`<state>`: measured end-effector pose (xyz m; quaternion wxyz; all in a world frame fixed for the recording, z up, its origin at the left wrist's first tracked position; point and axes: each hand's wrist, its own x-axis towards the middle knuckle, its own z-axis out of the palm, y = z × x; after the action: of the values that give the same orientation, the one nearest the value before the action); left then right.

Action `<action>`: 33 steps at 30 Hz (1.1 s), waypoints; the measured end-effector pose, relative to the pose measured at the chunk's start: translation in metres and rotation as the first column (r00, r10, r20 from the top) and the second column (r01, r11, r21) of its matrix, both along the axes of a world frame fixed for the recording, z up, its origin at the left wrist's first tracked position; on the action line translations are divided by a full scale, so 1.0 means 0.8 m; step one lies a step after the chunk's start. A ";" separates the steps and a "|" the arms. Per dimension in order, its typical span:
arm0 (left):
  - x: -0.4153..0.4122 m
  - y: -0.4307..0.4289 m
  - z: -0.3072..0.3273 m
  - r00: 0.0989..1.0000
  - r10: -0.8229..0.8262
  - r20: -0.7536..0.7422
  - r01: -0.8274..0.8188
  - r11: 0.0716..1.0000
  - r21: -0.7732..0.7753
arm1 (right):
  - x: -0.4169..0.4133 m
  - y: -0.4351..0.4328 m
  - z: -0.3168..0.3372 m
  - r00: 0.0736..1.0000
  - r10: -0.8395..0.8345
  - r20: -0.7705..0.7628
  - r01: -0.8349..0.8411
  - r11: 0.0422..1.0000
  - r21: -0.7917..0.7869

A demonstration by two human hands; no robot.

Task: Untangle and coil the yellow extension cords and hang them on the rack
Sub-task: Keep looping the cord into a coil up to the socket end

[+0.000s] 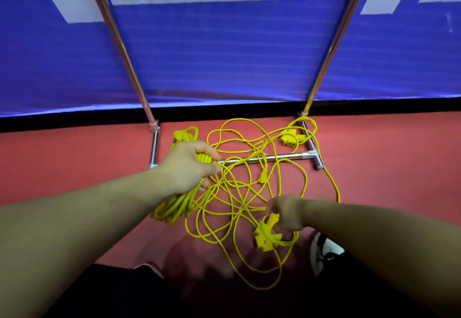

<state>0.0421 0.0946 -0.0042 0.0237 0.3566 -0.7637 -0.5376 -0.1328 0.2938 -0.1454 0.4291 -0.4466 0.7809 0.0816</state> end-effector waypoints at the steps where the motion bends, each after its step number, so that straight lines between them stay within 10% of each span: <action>1: -0.004 0.000 -0.005 1.000 0.001 0.001 -0.001 1.000 0.016 | 0.000 0.005 -0.019 0.999 -0.037 0.004 0.037 0.999 0.014; 22: -0.041 0.017 -0.055 0.993 0.000 0.117 -0.012 0.995 0.101 | 0.042 0.030 -0.183 0.894 -0.420 0.159 0.441 0.886 -0.143; 33: -0.037 0.023 0.043 0.981 0.114 -0.160 -0.092 0.986 0.136 | -0.020 -0.048 0.048 0.738 -0.474 0.479 0.668 0.616 -0.419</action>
<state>0.0128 0.1126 0.0305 0.0925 0.3503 -0.7034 -0.6116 -0.1491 0.2557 -0.1068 0.4005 -0.2830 0.7888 -0.3705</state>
